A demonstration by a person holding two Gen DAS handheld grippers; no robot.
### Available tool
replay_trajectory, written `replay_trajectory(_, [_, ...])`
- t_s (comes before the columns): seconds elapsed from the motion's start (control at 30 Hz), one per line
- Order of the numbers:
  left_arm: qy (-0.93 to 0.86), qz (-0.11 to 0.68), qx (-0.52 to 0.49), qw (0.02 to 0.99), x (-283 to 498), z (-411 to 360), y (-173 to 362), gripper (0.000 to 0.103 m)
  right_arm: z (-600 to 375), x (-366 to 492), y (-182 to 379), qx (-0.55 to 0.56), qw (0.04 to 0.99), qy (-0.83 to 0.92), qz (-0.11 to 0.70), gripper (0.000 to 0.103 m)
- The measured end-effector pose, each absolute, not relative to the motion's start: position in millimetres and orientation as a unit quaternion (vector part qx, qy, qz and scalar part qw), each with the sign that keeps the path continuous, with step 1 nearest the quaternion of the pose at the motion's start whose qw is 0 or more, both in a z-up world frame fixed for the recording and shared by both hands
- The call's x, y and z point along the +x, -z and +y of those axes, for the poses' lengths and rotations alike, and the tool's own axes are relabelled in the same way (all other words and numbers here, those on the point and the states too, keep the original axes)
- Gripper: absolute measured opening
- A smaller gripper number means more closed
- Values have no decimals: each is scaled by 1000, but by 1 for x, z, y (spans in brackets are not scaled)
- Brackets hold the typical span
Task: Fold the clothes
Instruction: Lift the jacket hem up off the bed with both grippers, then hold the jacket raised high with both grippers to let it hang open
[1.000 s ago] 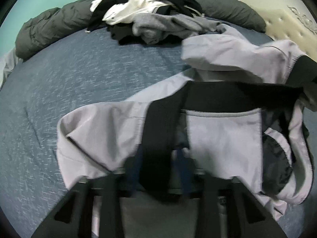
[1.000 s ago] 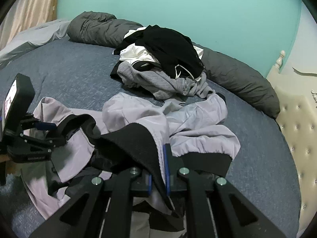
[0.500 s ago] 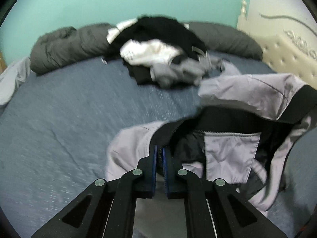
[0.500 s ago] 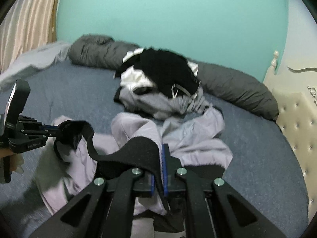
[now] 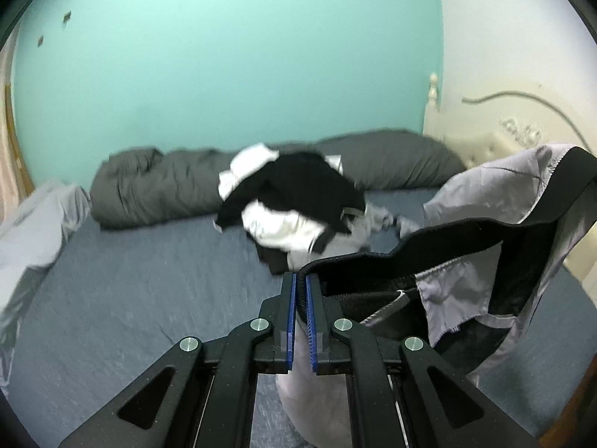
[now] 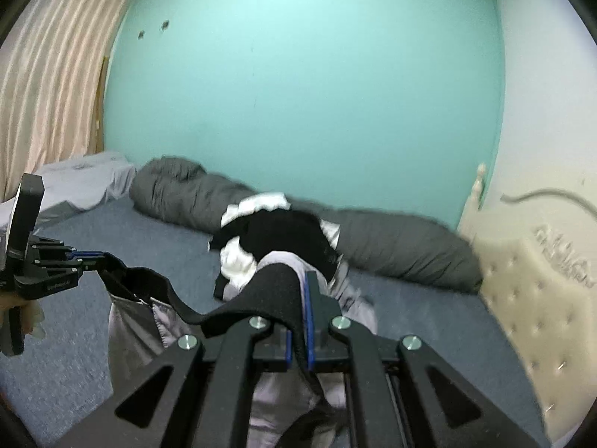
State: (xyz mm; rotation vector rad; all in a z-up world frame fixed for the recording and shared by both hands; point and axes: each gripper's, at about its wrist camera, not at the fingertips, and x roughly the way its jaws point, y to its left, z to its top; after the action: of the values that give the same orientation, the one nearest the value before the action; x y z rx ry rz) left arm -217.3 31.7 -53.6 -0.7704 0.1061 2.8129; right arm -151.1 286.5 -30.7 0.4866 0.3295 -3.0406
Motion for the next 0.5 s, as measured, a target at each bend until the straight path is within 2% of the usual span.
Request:
replay_trajectory(0.3, [-978, 49, -179, 99, -165, 15, -74, 5, 287, -97, -68, 100, 6, 988, 118, 4])
replay_trajectory(0.5, [-982, 67, -149, 91, -132, 5, -128, 5, 292, -76, -125, 81, 7, 991, 104, 4])
